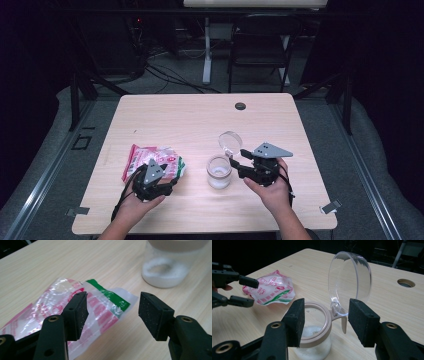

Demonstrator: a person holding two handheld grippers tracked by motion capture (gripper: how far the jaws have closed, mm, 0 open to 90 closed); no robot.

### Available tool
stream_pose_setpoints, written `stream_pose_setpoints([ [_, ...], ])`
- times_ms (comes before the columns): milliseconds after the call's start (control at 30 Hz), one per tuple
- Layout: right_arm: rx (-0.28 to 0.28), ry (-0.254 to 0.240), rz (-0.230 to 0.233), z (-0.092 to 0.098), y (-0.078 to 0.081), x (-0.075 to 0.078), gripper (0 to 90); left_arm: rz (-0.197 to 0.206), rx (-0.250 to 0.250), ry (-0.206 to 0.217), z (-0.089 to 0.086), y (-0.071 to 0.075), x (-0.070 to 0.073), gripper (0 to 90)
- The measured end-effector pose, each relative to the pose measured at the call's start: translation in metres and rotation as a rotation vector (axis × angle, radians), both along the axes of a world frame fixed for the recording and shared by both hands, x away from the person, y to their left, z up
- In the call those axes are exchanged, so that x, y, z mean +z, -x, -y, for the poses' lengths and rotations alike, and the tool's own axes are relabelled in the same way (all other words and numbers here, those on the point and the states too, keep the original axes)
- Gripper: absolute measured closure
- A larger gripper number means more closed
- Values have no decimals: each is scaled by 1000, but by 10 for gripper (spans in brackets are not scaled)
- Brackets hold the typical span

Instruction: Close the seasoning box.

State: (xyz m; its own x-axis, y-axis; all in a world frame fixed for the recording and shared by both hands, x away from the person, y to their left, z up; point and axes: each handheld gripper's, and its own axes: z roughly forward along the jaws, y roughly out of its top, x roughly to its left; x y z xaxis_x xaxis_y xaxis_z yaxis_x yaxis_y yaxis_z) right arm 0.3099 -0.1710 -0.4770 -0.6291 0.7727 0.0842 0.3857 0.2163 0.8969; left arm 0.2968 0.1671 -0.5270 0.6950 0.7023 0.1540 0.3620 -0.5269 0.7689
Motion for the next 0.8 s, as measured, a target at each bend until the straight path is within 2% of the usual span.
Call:
stream_pose_setpoints([
  [133, 7, 10, -3, -1, 0, -1, 472, 15, -23, -58, 9, 2, -5, 399],
  [267, 10, 10, -5, -3, 0, -2, 471, 64, -26, -152, 15, 2, -13, 388],
  [433, 12, 12, -1, -3, 0, -3, 470, 105, -22, -249, 19, 0, -20, 382],
  [667, 11, 3, -1, -3, 0, -2, 469, 154, 22, -335, 15, -4, -26, 385],
  [733, 15, 6, 2, -4, 0, -2, 468, 155, 40, -345, 11, -7, -28, 390],
  [800, 15, 5, 5, -5, 0, -2, 468, 148, 68, -338, 6, -11, -30, 392],
])
